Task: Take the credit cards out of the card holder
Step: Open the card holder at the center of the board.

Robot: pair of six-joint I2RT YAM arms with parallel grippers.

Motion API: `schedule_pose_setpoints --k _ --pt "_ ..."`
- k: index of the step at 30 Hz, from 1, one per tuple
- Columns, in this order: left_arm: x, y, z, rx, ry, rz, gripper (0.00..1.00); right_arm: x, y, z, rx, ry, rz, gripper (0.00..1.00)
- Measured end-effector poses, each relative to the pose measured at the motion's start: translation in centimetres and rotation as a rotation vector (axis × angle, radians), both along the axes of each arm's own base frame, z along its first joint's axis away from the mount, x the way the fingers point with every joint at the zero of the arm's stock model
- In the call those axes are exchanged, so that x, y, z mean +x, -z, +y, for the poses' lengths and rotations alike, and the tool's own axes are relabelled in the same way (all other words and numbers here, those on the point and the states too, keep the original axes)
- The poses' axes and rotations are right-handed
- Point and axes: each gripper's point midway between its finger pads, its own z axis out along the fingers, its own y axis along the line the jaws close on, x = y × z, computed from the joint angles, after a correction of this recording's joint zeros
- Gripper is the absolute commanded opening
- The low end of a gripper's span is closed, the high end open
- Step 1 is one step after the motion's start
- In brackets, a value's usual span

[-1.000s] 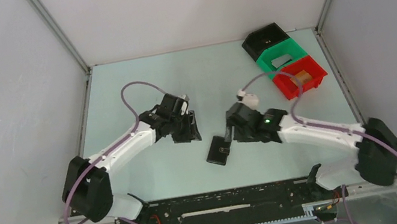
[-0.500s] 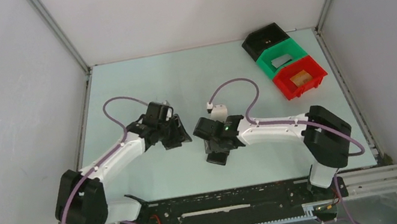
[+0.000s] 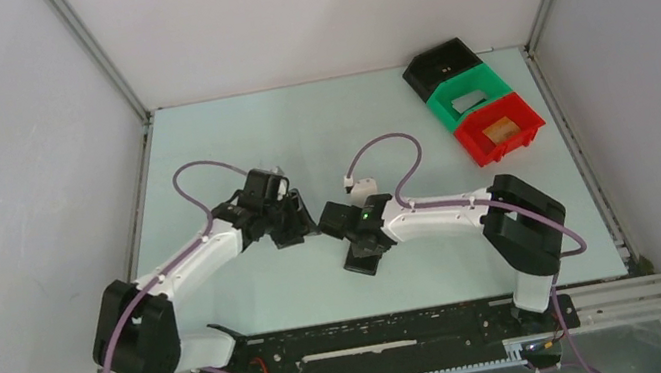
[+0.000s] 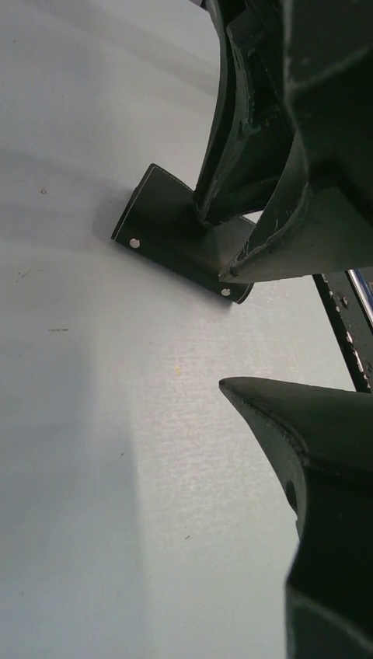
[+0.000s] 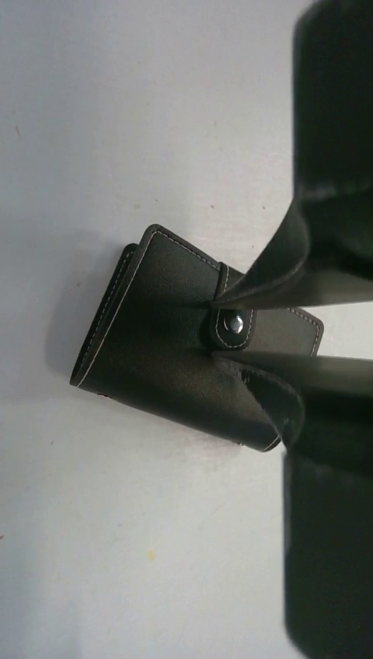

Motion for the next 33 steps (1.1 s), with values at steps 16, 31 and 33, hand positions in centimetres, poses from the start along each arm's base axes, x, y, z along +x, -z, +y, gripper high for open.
schedule_pose_setpoints --k 16,31,33 --pt "-2.3 1.7 -2.5 0.014 0.153 0.084 0.54 -0.3 -3.0 -3.4 0.13 0.036 -0.095 0.0" --pt "-1.3 -0.2 -5.0 0.07 0.246 0.022 0.58 -2.2 0.9 -14.6 0.311 0.286 -0.057 0.59" --pt "-1.0 0.0 -4.7 0.08 0.232 0.029 0.58 -1.8 -0.6 -13.7 0.375 0.26 -0.092 0.63"
